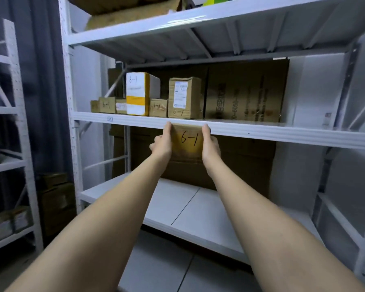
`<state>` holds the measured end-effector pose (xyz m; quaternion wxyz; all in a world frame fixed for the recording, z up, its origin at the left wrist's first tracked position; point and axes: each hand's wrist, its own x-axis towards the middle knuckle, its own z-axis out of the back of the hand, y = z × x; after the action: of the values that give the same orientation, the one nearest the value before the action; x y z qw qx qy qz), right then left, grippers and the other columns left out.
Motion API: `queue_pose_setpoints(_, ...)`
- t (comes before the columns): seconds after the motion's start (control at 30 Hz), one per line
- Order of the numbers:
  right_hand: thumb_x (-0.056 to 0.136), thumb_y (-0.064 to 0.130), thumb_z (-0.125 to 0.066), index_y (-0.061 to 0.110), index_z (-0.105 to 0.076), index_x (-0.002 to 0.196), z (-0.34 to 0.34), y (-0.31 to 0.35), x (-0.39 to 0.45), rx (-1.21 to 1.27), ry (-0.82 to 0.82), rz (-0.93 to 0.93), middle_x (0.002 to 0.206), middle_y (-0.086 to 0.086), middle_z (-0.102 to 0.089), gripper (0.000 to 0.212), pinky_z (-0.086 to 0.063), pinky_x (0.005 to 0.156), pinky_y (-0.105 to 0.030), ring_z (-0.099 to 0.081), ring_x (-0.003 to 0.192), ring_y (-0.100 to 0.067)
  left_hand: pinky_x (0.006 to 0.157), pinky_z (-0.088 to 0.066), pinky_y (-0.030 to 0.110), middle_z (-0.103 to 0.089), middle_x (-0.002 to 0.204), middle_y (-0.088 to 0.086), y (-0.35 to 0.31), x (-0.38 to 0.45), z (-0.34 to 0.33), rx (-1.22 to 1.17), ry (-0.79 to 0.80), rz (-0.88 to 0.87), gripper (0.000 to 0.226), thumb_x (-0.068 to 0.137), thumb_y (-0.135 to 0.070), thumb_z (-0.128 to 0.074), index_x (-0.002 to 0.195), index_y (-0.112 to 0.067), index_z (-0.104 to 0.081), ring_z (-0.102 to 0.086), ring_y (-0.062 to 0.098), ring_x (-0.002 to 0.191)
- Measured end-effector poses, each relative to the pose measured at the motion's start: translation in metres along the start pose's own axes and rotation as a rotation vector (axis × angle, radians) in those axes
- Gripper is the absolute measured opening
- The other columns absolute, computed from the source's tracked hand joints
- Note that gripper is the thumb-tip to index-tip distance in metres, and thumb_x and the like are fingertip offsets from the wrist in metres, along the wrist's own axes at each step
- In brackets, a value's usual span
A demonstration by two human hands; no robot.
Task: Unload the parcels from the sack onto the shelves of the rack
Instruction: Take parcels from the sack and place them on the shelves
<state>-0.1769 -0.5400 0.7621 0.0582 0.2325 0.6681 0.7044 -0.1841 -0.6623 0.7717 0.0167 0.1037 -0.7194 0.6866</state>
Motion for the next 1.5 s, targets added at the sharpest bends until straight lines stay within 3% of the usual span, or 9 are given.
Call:
queue_pose_setpoints(0.13,0.091,0.070,-0.031,0.020,-0.043,0.137,-0.006,0.035,0.009,0.004,-0.019,0.121,0.116,0.001,-0.048,0.070,-0.037,0.086,-0.034,-0.048,0.117,-0.024,0.102,-0.041,0.052,-0.042,0.141,0.011,-0.032,0.005,0.006,-0.048,0.074,-0.091,0.108,0.056,-0.086,-0.040,0.144,-0.023,-0.035,-0.046,0.033,0.121)
queue_pose_setpoints(0.27,0.092,0.067,-0.034,0.020,-0.040,0.139,-0.008,0.061,0.019,0.004,-0.066,0.249,0.129,-0.002,-0.047,0.066,-0.036,0.087,-0.034,-0.043,0.108,-0.016,0.095,-0.046,0.041,-0.044,0.127,0.009,-0.052,0.028,0.007,-0.052,0.153,-0.211,0.068,0.090,-0.054,-0.049,0.141,-0.014,-0.028,-0.046,0.025,0.112)
queue_pose_setpoints(0.5,0.090,0.062,-0.048,0.023,-0.029,0.145,0.007,0.080,0.055,-0.096,-0.088,0.359,0.135,-0.002,-0.045,0.070,-0.039,0.092,-0.034,-0.046,0.119,-0.021,0.054,-0.050,0.013,-0.055,0.098,-0.001,-0.073,0.059,-0.008,0.066,0.388,-0.318,0.038,0.095,-0.034,-0.054,0.126,-0.016,-0.044,-0.057,0.008,0.081)
queue_pose_setpoints(0.7,0.090,0.065,-0.044,0.023,-0.026,0.145,0.016,0.070,0.110,-0.178,-0.156,0.377,0.136,-0.003,-0.042,0.072,-0.043,0.090,-0.038,-0.046,0.115,-0.022,0.065,-0.050,0.019,-0.056,0.092,0.000,-0.069,0.101,-0.041,0.052,0.417,-0.317,0.026,0.093,-0.032,-0.057,0.113,-0.018,-0.048,-0.057,0.010,0.079)
queue_pose_setpoints(0.9,0.090,0.071,-0.034,0.025,-0.030,0.141,0.018,0.056,0.176,-0.275,-0.307,0.390,0.132,-0.004,-0.047,0.069,-0.043,0.078,-0.035,-0.050,0.106,-0.023,0.092,-0.045,0.031,-0.053,0.116,0.005,-0.060,0.158,-0.080,0.122,0.423,-0.361,0.051,0.093,-0.034,-0.058,0.136,-0.012,-0.043,-0.051,0.019,0.105)
queue_pose_setpoints(1.07,0.092,0.069,-0.030,0.019,-0.031,0.143,0.021,0.059,0.220,-0.478,-0.381,0.366,0.140,-0.008,-0.039,0.072,-0.034,0.076,-0.034,-0.047,0.117,-0.027,0.068,-0.043,0.023,-0.046,0.120,0.001,-0.056,0.204,-0.101,0.173,0.409,-0.388,0.061,0.091,-0.034,-0.061,0.141,-0.011,-0.033,-0.048,0.018,0.105)
queue_pose_setpoints(1.2,0.093,0.068,-0.031,0.022,-0.018,0.150,0.023,0.050,0.241,-0.630,-0.363,0.325,0.142,-0.009,-0.041,0.075,-0.034,0.066,-0.030,-0.049,0.108,-0.027,0.081,-0.050,0.037,-0.052,0.116,0.013,-0.050,0.231,-0.111,0.201,0.391,-0.334,0.075,0.066,-0.046,-0.070,0.124,-0.009,-0.038,-0.057,0.027,0.100)
queue_pose_setpoints(1.3,0.093,0.068,-0.031,0.029,-0.004,0.153,0.021,0.045,0.252,-0.707,-0.351,0.343,0.149,-0.009,-0.035,0.077,-0.036,0.071,-0.031,-0.049,0.121,-0.034,0.061,-0.040,0.027,-0.053,0.100,0.011,-0.047,0.250,-0.115,0.216,0.409,-0.340,0.063,0.075,-0.040,-0.068,0.121,-0.005,-0.043,-0.054,0.020,0.084)
queue_pose_setpoints(1.5,0.089,0.073,-0.033,0.035,-0.011,0.151,0.005,0.038,0.272,-0.957,-0.312,0.393,0.145,-0.011,-0.042,0.076,-0.038,0.074,-0.031,-0.052,0.116,-0.035,0.065,-0.042,0.026,-0.053,0.092,0.009,-0.040,0.286,-0.109,0.273,0.419,-0.354,0.023,0.091,-0.027,-0.055,0.102,-0.012,-0.042,-0.051,0.017,0.078)
